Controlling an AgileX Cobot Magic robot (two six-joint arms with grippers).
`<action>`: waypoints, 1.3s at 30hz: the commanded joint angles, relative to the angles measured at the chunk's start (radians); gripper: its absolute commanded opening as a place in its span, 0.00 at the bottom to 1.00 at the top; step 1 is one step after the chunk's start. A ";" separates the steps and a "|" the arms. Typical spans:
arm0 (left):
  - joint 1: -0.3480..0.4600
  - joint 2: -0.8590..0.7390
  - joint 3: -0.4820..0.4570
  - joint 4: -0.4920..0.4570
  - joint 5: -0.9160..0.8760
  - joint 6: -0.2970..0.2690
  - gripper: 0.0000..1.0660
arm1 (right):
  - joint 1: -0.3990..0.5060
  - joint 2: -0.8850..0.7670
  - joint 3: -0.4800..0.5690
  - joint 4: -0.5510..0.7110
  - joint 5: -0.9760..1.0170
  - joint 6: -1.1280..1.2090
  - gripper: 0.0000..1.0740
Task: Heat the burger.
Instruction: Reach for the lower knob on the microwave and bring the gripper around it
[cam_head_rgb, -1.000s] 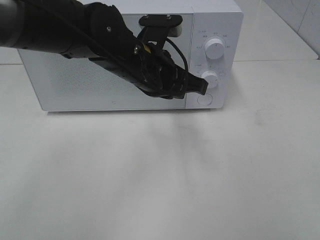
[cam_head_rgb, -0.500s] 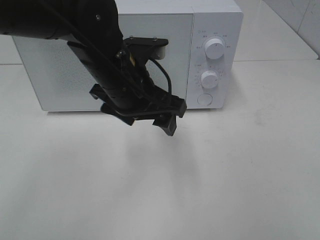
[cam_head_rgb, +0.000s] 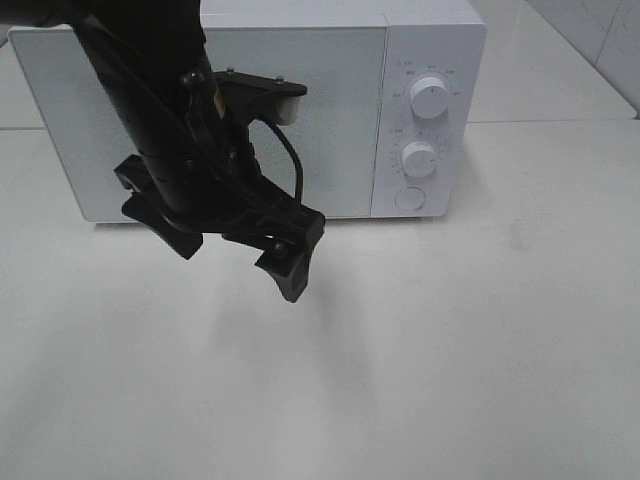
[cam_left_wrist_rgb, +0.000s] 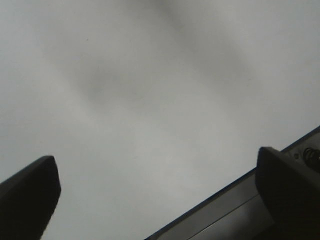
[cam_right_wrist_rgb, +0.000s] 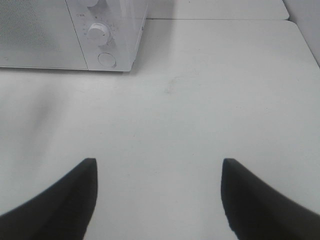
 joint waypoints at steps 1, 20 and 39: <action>0.001 -0.041 0.009 0.044 0.081 0.028 0.96 | -0.007 -0.030 0.003 -0.001 -0.008 0.002 0.64; 0.315 -0.377 0.377 0.045 0.046 0.016 0.96 | -0.007 -0.030 0.003 -0.001 -0.008 0.002 0.64; 0.597 -0.778 0.665 0.086 0.121 0.014 0.96 | -0.007 -0.030 0.003 -0.001 -0.008 0.002 0.64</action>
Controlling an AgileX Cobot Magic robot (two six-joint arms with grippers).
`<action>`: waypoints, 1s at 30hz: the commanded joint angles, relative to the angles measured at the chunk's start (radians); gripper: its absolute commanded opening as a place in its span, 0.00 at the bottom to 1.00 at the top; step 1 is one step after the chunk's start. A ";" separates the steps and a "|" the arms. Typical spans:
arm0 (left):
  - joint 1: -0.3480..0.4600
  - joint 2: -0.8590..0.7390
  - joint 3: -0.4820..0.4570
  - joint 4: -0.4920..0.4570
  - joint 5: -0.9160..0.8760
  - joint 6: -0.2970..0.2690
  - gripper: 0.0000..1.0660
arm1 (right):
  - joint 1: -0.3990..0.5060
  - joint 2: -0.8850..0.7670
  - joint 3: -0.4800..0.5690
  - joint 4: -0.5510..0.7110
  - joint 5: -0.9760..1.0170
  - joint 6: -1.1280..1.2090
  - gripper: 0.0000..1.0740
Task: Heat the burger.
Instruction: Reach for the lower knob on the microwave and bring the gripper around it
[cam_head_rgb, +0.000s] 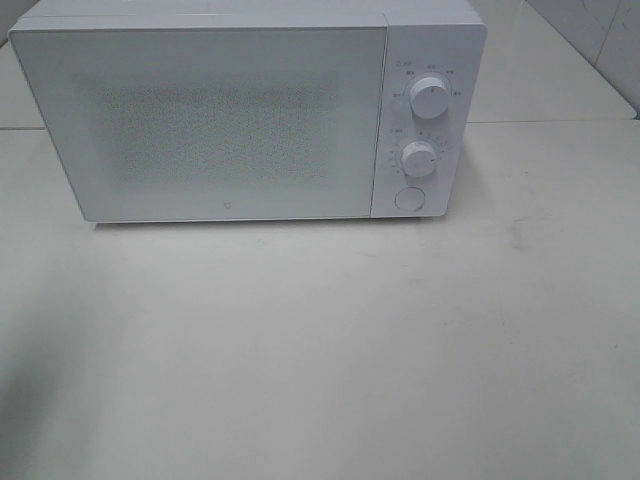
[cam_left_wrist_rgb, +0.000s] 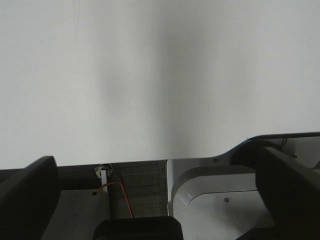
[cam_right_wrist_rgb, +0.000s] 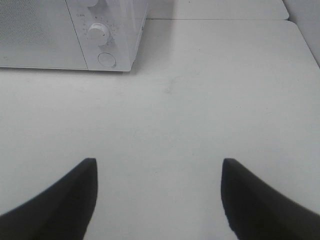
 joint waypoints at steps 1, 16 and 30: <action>0.003 -0.053 0.018 0.022 0.046 -0.005 0.96 | -0.007 -0.030 0.003 -0.001 -0.008 0.002 0.64; 0.003 -0.487 0.177 -0.006 -0.032 0.161 0.96 | -0.007 -0.030 0.003 -0.001 -0.008 0.002 0.64; 0.003 -0.826 0.196 -0.009 -0.036 0.152 0.96 | -0.007 -0.030 0.003 -0.001 -0.008 0.002 0.64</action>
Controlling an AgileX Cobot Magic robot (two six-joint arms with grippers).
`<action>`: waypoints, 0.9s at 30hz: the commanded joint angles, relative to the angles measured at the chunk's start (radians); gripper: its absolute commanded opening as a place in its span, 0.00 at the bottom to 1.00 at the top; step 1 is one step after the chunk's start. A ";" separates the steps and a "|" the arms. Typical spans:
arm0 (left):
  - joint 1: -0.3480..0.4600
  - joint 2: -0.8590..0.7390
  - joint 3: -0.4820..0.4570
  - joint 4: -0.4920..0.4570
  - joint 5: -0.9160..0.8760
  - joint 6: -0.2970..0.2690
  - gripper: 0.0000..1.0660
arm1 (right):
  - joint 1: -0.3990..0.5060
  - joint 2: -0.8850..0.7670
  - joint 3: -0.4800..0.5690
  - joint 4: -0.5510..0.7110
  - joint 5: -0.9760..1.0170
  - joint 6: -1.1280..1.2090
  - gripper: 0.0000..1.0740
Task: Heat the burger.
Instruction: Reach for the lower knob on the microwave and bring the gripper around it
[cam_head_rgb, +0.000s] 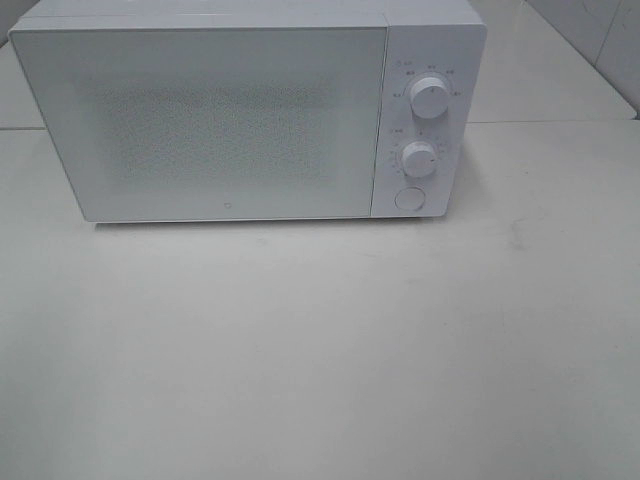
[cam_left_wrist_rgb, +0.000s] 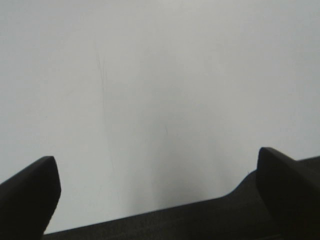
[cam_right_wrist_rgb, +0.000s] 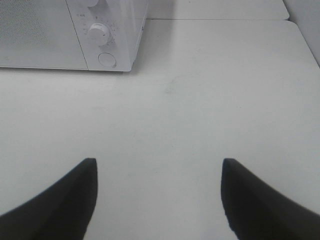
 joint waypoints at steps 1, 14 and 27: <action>0.002 -0.116 0.006 -0.050 -0.012 -0.023 0.96 | -0.007 -0.030 0.003 -0.001 -0.008 0.002 0.64; 0.065 -0.297 0.006 -0.120 -0.016 -0.034 0.96 | -0.007 -0.030 0.003 -0.001 -0.008 0.002 0.64; 0.199 -0.348 0.006 -0.120 -0.016 -0.034 0.96 | -0.007 -0.030 0.003 -0.001 -0.008 0.002 0.64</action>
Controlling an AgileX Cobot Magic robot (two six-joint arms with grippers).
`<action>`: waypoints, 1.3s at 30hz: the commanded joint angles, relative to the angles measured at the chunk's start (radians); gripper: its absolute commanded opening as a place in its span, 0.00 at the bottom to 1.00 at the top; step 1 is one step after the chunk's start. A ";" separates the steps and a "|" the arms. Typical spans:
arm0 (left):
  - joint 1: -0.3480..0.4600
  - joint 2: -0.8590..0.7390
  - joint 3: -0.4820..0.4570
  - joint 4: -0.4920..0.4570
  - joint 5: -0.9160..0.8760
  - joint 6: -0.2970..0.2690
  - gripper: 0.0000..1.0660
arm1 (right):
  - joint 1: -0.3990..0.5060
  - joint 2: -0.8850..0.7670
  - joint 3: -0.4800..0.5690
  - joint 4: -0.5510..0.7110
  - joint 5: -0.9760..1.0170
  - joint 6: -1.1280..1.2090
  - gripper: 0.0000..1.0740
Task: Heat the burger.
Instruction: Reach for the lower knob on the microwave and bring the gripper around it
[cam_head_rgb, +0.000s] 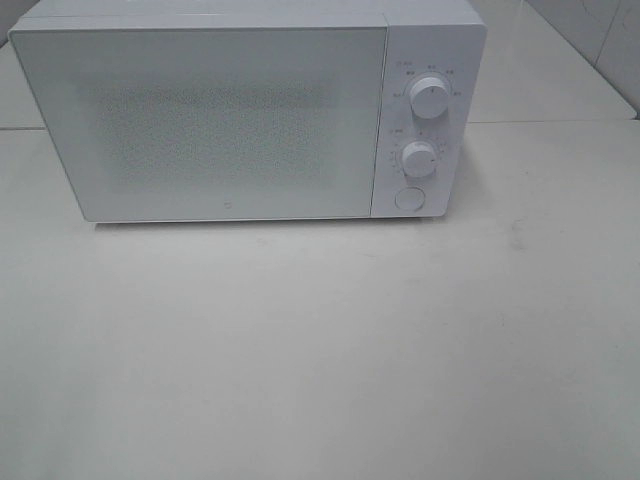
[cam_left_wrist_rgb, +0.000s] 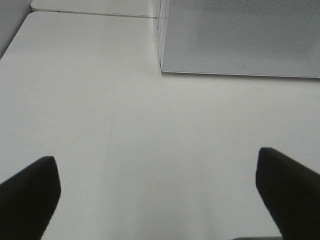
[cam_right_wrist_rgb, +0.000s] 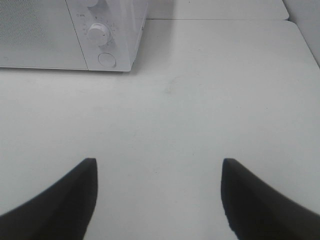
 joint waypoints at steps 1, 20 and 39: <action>0.001 -0.023 0.000 -0.005 -0.011 -0.007 0.96 | -0.007 -0.030 0.003 -0.001 -0.008 0.002 0.64; 0.001 -0.023 0.001 0.010 -0.008 0.010 0.95 | -0.007 -0.030 0.003 -0.001 -0.008 0.002 0.64; 0.001 -0.023 0.001 0.010 -0.008 0.010 0.95 | -0.004 -0.030 0.003 0.010 -0.008 0.002 0.64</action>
